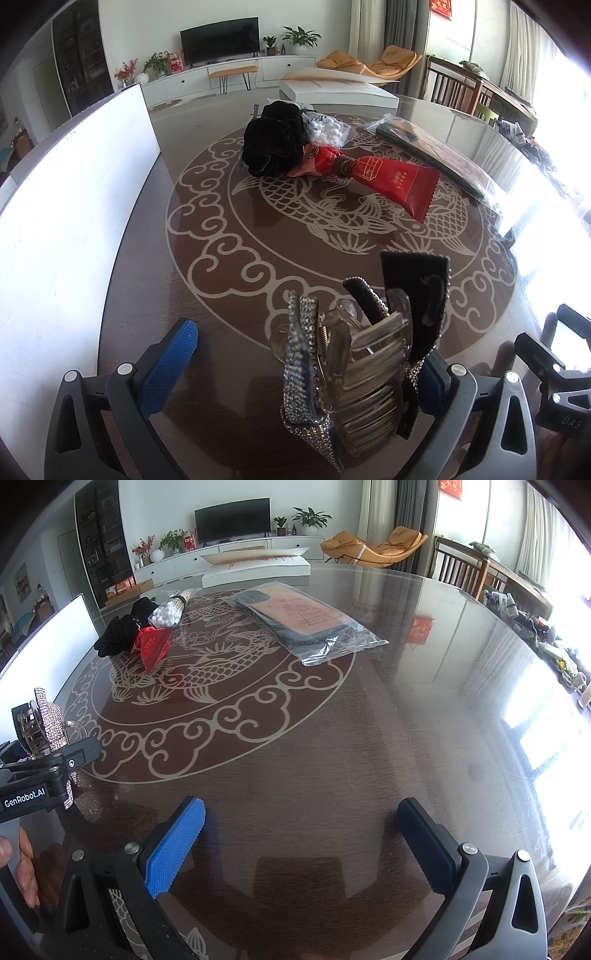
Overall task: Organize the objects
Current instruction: 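Hold the hair claw in the left tool while the right tool reaches toward the red snack packet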
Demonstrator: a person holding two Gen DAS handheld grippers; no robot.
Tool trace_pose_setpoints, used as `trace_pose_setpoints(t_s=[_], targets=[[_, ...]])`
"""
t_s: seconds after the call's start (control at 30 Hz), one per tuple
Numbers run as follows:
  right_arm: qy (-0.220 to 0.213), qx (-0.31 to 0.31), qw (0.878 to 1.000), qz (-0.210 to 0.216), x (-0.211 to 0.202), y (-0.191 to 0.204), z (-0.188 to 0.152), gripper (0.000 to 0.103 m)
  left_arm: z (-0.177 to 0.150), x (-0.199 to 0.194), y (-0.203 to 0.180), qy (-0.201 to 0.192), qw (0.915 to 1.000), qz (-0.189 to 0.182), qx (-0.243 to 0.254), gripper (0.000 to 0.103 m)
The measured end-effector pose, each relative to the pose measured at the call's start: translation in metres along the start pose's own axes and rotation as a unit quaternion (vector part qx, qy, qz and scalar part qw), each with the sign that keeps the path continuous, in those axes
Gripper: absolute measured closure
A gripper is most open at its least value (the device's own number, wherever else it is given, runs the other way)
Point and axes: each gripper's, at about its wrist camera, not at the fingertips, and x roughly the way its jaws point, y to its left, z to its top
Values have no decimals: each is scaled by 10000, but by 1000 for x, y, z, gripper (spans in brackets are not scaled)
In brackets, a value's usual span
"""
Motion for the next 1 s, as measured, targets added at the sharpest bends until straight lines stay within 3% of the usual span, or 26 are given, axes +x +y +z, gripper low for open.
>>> trace_pose_setpoints(t_s=[0.87, 1.0], targets=[[0, -5, 10000, 4, 0, 0, 0, 0, 0, 0, -1, -37, 10000, 35, -42, 0], [26, -100, 9996, 246, -1, -2, 3, 0, 0, 0, -1, -37, 10000, 35, -41, 0]])
